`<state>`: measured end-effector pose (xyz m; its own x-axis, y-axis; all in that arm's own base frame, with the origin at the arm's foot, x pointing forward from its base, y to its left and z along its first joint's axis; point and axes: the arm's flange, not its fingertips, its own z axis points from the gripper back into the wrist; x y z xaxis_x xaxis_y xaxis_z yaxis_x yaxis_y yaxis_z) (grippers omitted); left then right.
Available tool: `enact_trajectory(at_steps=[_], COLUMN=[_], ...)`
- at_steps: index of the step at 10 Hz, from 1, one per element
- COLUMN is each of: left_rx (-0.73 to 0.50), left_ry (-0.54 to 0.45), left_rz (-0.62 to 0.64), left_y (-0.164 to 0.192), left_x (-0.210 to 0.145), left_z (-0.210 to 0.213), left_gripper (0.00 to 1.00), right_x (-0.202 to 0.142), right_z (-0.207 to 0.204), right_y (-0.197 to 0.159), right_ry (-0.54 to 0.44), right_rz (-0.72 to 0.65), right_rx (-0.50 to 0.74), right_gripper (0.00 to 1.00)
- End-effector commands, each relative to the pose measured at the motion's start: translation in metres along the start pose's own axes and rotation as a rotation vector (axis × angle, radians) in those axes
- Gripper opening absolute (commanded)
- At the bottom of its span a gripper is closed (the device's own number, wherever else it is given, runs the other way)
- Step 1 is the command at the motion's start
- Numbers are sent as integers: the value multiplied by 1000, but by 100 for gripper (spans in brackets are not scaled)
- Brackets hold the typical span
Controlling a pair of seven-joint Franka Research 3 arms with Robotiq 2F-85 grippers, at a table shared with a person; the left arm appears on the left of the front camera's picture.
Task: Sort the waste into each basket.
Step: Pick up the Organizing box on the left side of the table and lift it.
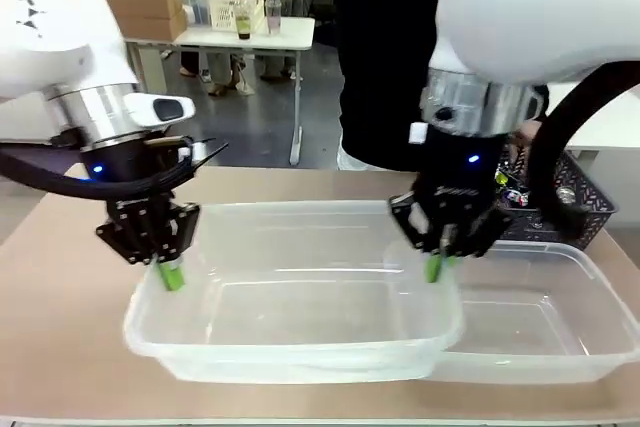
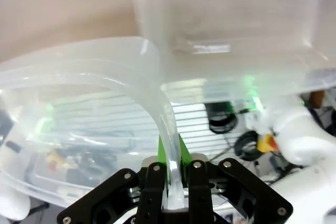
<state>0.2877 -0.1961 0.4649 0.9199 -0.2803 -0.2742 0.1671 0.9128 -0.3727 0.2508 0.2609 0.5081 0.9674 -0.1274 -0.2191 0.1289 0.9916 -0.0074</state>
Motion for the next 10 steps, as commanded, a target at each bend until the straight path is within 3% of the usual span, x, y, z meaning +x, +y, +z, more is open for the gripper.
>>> enact_trajectory(at_steps=[1,2,3,7,8,10], left_rx=[-49,-60,-11,1,-36,-75], left_ry=[-74,-79,-30,-45,-36,-12], left_rz=[8,-24,0,21,40,42], left_y=[-40,-52,-24,-29,-25,-28], left_x=[-6,-11,-2,1,16,38], left_z=[10,10,6,3,15,14], left_gripper=[4,4,4,4,4,4], right_x=[12,21,-2,-2,26,51], right_z=[12,8,12,13,10,15], right_y=[-25,-32,-19,-23,-25,-19], right_ry=[-54,-93,-21,-30,-56,-110], right_rz=[21,8,1,18,37,91], right_rx=[-18,7,-19,-25,-13,-20], right_gripper=[6,6,6,6,6,6])
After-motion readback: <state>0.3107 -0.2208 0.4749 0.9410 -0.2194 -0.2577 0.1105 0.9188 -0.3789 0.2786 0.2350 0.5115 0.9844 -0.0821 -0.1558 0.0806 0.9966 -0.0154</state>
